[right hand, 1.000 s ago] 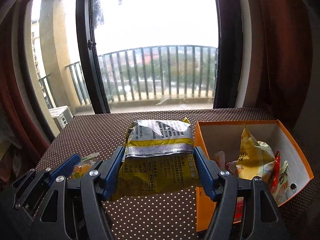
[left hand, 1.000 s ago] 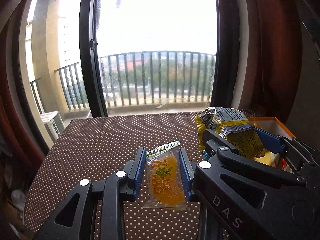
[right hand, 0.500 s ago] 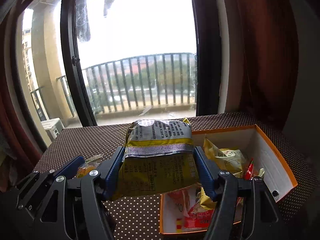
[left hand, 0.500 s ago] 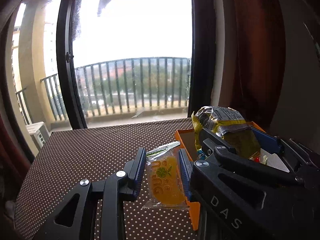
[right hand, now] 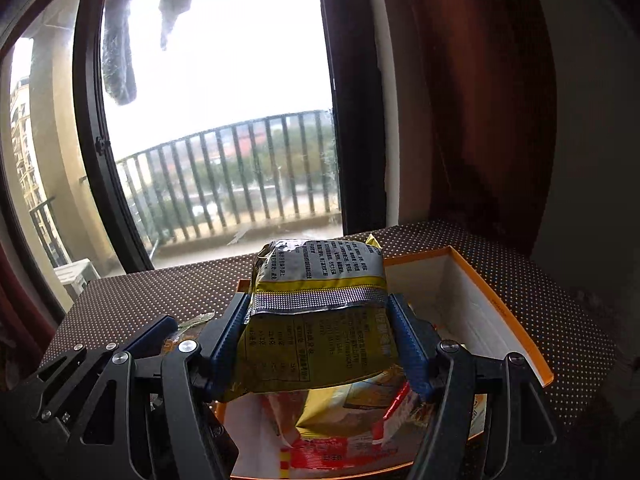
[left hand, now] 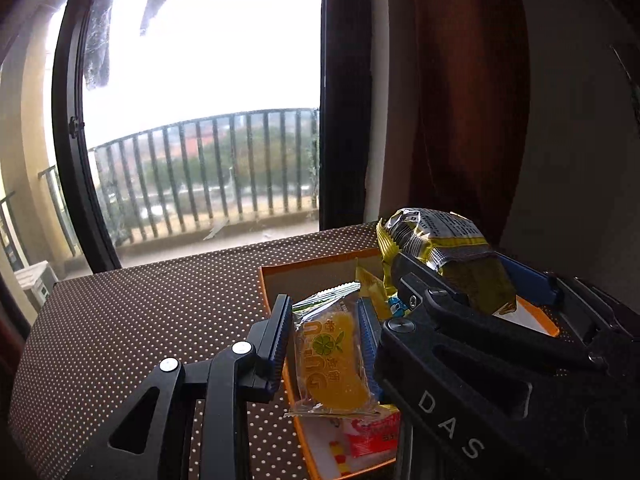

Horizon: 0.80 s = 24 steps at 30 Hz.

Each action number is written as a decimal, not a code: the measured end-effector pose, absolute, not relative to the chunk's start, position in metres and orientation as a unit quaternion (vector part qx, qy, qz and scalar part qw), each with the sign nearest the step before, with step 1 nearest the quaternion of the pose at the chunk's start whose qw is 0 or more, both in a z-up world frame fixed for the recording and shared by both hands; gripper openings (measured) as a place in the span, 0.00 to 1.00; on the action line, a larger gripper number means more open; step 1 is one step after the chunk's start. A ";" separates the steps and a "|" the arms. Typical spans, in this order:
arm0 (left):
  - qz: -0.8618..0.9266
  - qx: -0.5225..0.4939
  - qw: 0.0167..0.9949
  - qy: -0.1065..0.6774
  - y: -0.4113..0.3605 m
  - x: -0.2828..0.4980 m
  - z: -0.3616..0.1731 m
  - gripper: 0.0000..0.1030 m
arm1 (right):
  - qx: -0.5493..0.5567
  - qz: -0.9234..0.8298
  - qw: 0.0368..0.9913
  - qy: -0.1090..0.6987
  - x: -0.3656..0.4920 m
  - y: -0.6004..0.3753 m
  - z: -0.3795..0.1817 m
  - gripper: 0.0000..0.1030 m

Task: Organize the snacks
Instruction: 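Carry both packets into the shoebox and open both tools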

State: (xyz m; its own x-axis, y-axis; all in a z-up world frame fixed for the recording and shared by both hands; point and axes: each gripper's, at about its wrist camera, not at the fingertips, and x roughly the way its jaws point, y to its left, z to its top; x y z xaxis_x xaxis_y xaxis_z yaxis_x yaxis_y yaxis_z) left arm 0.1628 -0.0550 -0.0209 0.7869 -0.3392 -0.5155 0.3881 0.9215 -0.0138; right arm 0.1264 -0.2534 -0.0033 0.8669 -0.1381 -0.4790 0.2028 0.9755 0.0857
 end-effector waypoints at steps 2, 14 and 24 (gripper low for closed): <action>-0.200 0.053 0.941 0.269 -0.062 0.168 -0.026 0.32 | 0.073 -0.098 0.961 0.248 0.130 -0.260 -0.008 0.69; -0.206 0.089 0.930 0.293 -0.086 0.200 -0.054 0.33 | 0.094 -0.138 0.943 0.289 0.150 -0.286 -0.049 0.69; -0.176 0.123 0.930 0.299 -0.085 0.200 -0.053 0.76 | 0.101 -0.126 0.942 0.296 0.148 -0.282 -0.060 0.69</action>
